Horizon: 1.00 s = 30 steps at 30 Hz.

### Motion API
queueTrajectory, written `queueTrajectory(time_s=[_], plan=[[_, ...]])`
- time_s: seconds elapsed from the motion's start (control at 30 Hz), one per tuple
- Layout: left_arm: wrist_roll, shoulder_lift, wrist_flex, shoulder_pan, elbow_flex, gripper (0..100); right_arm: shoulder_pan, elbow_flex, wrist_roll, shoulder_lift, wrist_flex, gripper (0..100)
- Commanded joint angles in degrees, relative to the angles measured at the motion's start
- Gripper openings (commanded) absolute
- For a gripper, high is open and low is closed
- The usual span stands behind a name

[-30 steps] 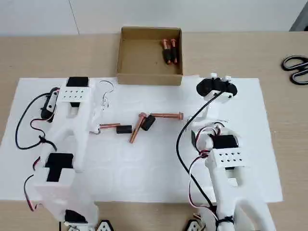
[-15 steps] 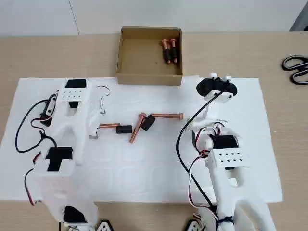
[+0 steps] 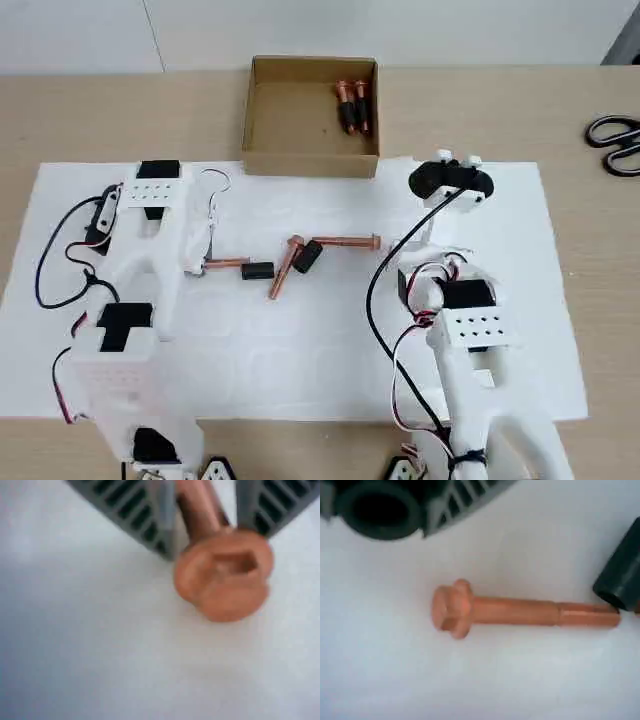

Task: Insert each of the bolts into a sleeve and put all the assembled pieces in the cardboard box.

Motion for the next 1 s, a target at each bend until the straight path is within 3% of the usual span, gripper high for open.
queueTrajectory(time_s=[0.0,0.47,0.67,0.8,0.97], plan=[[0.26,1.14,1.32,0.53,-1.36,1,0.48,-3.60,-0.09,0.04,-0.84,0.5],[0.09,1.14,5.89,5.45,-33.27,1,0.48,-3.60,-0.09,0.04,-0.75,0.5],[-0.44,1.05,16.35,8.00,-45.85,1,0.22,-3.60,-0.09,0.04,-0.75,0.5],[-6.59,-2.11,16.18,8.26,-53.14,1,-0.13,-3.69,-0.09,0.04,-1.19,0.5],[-19.43,-10.20,16.18,15.56,-56.31,1,-5.05,-3.87,-0.09,0.04,-1.01,0.6]])
